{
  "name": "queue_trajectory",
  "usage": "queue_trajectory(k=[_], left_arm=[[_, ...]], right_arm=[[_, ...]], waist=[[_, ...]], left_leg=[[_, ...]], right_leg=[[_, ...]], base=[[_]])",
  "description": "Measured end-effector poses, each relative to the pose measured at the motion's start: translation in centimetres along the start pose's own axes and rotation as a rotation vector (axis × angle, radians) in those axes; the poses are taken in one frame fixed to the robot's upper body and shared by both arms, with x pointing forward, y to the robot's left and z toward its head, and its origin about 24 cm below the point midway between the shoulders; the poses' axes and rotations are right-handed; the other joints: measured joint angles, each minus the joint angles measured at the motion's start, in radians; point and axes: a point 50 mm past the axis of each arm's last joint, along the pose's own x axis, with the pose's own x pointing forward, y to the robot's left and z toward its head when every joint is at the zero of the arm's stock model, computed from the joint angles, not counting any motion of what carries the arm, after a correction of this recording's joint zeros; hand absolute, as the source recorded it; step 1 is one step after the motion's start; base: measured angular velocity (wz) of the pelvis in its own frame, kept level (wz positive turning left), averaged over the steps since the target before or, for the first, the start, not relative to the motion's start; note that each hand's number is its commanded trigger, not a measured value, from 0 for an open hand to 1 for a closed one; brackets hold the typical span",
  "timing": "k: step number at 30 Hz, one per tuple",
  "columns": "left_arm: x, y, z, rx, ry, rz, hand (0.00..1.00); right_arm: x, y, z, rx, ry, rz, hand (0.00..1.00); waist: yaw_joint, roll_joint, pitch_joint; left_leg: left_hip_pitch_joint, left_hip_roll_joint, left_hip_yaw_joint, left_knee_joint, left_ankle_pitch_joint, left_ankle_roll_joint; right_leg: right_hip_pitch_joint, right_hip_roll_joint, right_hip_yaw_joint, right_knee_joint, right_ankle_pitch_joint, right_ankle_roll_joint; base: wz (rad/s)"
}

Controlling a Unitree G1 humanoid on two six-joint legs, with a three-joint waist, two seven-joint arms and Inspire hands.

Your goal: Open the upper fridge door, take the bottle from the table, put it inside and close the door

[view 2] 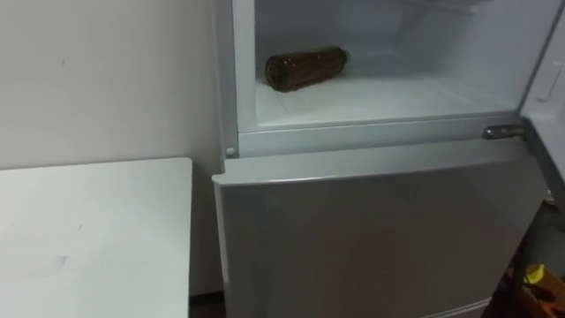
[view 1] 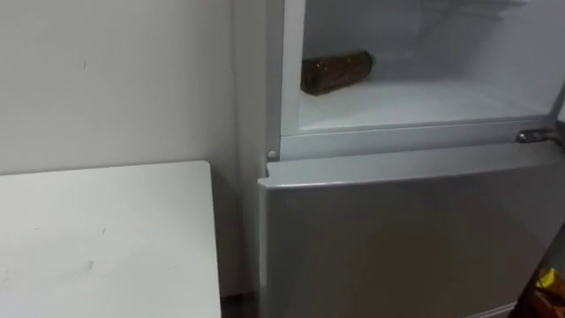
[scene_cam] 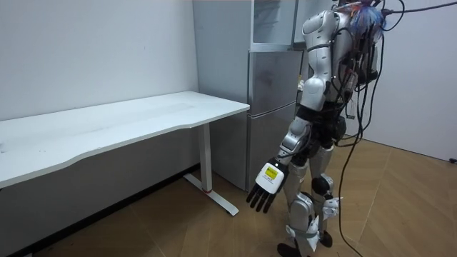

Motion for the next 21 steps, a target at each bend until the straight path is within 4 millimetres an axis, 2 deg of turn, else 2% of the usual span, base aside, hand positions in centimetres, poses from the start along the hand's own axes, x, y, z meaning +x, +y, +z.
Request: queue_trajectory(k=[2,4,8,14,19,21], left_arm=[[0.0,0.0,-0.1,-0.001,0.003,0.003,0.00],[0.0,0.2,0.0,-0.012,0.002,0.010,0.00],[0.0,0.2,0.1,-0.015,-0.004,0.010,0.00],[0.1,0.3,0.0,-0.010,0.000,0.011,0.00],[0.1,0.6,-0.9,0.003,0.035,0.017,0.00],[0.0,0.7,-1.0,0.007,0.038,0.018,0.00]], right_arm=[[-0.1,0.6,1.7,-0.011,-0.078,-0.016,0.00],[-0.8,2.0,4.1,-0.034,-0.211,0.017,0.00],[-2.0,3.9,6.9,-0.043,-0.365,0.076,0.00],[-3.5,5.8,8.6,-0.030,-0.495,0.107,0.00],[-4.6,7.6,10.3,-0.023,-0.608,0.160,0.00],[-4.8,7.8,10.3,-0.036,-0.620,0.176,0.00]], waist=[[0.001,-0.001,-0.0001],[0.001,0.000,0.0001],[0.001,-0.008,0.0014],[0.008,-0.015,0.0019],[0.009,-0.019,0.0023],[0.011,-0.019,0.0022]], left_leg=[[0.002,-0.001,0.002,0.000,-0.001,0.000],[0.000,-0.001,0.004,0.000,-0.001,0.000],[0.001,0.000,0.005,0.000,-0.001,0.000],[0.001,0.000,0.005,0.000,-0.001,0.000],[-0.007,0.000,0.005,-0.003,-0.001,0.000],[-0.005,0.000,0.005,-0.006,-0.001,0.000]], right_leg=[[0.000,0.000,0.003,0.000,-0.001,0.001],[0.001,0.000,0.003,0.001,0.000,0.000],[0.000,0.001,0.003,-0.001,0.000,0.000],[-0.005,0.001,0.002,-0.002,-0.001,-0.001],[-0.017,0.001,0.001,0.001,-0.001,-0.001],[-0.017,0.002,0.001,0.002,-0.001,-0.001]], base=[[-0.03],[-0.06],[0.00],[0.00],[0.00],[0.00]])
